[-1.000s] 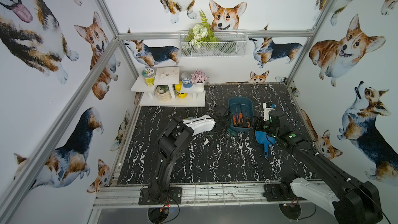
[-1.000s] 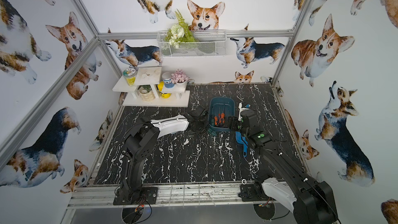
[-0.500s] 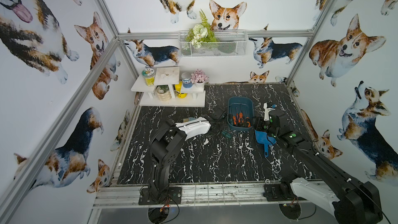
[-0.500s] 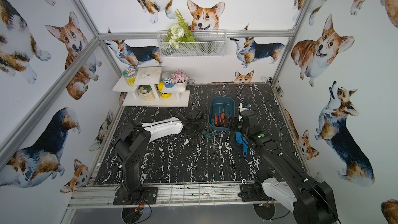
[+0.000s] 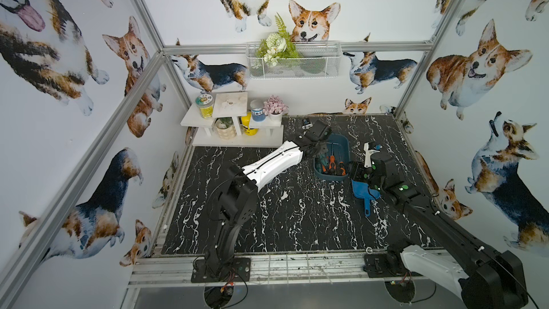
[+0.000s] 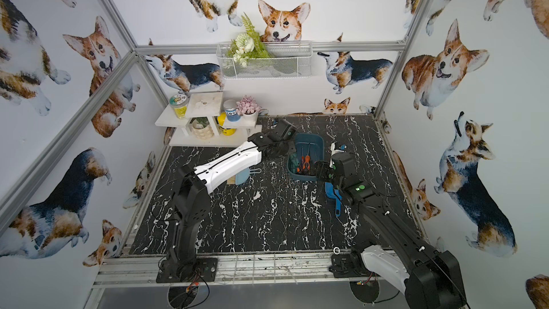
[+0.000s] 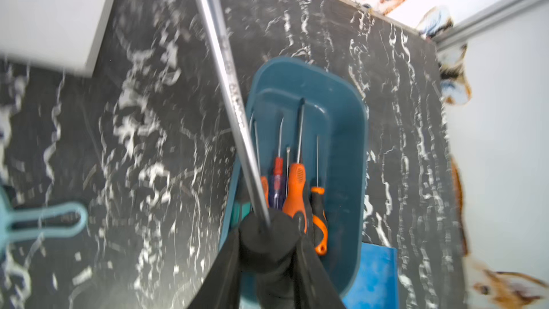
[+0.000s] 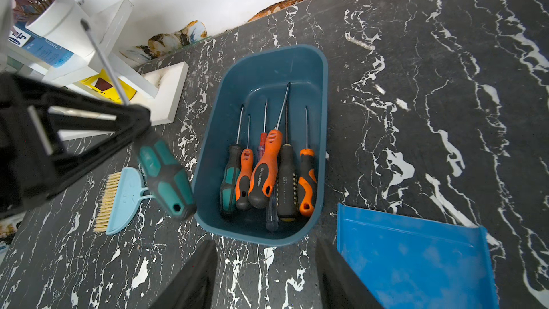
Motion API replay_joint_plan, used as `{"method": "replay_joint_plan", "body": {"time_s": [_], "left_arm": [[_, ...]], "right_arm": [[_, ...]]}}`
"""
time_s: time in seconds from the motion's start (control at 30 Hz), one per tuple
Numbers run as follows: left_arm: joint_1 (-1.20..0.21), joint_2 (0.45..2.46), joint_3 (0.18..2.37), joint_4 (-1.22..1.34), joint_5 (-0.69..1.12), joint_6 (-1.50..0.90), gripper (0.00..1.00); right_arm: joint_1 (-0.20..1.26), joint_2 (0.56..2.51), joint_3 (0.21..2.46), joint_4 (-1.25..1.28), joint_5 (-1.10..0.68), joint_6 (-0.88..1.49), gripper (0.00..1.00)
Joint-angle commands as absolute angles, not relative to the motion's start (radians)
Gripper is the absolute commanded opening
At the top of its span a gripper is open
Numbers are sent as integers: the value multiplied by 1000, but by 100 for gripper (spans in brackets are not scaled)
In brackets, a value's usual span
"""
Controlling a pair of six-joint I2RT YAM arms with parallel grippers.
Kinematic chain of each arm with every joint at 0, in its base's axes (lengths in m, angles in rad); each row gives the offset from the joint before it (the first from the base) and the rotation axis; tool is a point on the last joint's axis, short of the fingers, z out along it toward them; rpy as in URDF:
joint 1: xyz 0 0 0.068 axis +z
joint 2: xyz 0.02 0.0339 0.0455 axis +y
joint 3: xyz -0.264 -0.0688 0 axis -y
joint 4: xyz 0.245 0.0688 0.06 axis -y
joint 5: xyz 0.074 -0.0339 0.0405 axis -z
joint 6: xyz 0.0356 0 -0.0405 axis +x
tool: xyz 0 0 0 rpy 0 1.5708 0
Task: Put the screwdriver on the desktop into the storage box
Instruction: Place the screwdriver in the storage box, then reset both arms
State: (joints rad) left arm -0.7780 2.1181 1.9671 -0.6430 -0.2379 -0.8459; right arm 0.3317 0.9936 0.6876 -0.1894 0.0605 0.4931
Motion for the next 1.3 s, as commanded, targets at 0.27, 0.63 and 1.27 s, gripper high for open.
{"method": "replay_joint_plan", "body": {"time_s": [0.27,0.63,1.27], "left_arm": [[-791,2586,2683,-1110,-274,-445,3],[-796,2638,2668,-1106,-215,-454,44],[-789,1951,2058,-663,-311,-566,79]], "right_arm": [[331,945,692,-219,128,485,59],[331,963,686,-211,118,489,60],[179,955,715,-153,42,488,73]]}}
